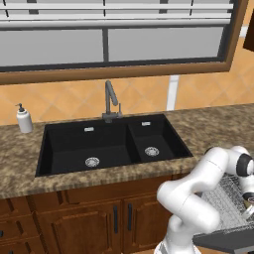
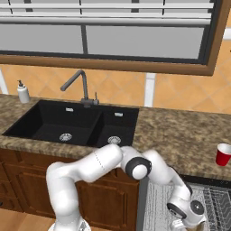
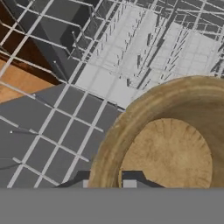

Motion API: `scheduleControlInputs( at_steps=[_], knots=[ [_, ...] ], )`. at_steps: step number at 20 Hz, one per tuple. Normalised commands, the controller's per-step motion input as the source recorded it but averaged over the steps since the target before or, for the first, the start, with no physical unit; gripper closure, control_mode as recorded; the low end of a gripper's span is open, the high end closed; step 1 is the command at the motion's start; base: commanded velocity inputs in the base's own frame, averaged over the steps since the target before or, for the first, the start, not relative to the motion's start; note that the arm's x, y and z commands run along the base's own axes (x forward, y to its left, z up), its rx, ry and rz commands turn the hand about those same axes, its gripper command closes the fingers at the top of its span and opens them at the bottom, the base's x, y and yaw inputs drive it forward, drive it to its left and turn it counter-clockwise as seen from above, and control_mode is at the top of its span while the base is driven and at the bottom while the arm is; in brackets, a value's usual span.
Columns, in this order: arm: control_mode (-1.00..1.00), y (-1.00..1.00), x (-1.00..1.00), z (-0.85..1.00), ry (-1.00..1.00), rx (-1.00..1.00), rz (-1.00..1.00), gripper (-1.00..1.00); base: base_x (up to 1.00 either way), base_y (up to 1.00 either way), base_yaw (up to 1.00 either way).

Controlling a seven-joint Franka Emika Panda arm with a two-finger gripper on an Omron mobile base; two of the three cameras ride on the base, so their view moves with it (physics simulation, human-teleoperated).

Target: Pick up the cup and bowl from the counter, place them in the dishwasher, and close the dishwasher door.

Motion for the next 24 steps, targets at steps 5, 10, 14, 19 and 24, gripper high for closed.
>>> scheduleControlInputs(
  at_steps=[5, 10, 14, 19, 24],
  knots=[
    [-1.00, 0.00, 0.03, -0.41, 0.00, 0.00, 0.00, 1.00, 0.00, 0.00, 0.00],
    [-1.00, 0.00, 0.00, -0.02, 0.00, 0.00, 0.00, -1.00, 0.00, 0.00, 0.00],
    [-1.00, 0.00, 0.00, 0.00, 0.00, 0.00, 0.00, -1.00, 0.00, 0.00, 0.00],
    [-1.00, 0.00, 0.00, 0.14, -0.02, 0.00, 0.00, -1.00, 0.00, 0.00, 0.00],
    [-1.00, -0.01, -0.01, 0.56, -0.10, 0.07, 0.00, -1.00, 0.00, 0.00, 0.00]
  ],
)
